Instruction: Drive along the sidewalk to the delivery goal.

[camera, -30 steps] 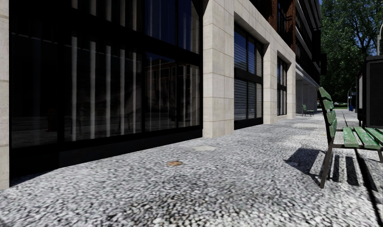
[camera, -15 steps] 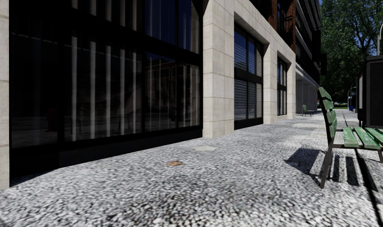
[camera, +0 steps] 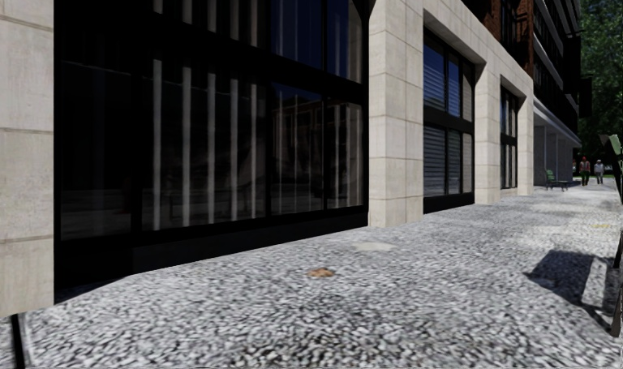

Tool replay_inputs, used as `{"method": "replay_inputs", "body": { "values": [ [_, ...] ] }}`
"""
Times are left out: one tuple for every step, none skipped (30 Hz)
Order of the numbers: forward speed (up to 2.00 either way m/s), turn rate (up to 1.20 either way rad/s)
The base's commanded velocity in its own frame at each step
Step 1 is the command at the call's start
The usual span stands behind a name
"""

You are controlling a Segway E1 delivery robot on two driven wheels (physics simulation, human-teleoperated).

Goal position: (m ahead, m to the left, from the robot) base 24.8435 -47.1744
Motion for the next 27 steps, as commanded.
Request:
{"method": "replay_inputs", "body": {
  "values": [
    [0.43,0.50],
    [0.43,0.50],
    [0.43,0.50],
    [0.43,0.50],
    [0.41,0.47],
    [0.39,0.30],
    [0.36,0.22],
    [0.34,0.34],
    [0.34,0.37],
    [0.33,0.37],
    [0.34,0.16],
    [0.34,0.00],
    [0.34,0.00],
    [0.34,0.00],
    [0.34,0.00],
    [0.35,0.00],
    [0.35,0.00],
    [0.35,0.00],
    [0.35,0.00],
    [0.35,0.14],
    [0.37,0.44],
    [0.37,0.60],
    [0.37,0.65],
    [0.37,0.69],
    [0.37,0.77],
    [0.37,0.78],
    [0.38,0.78]
  ]
}}
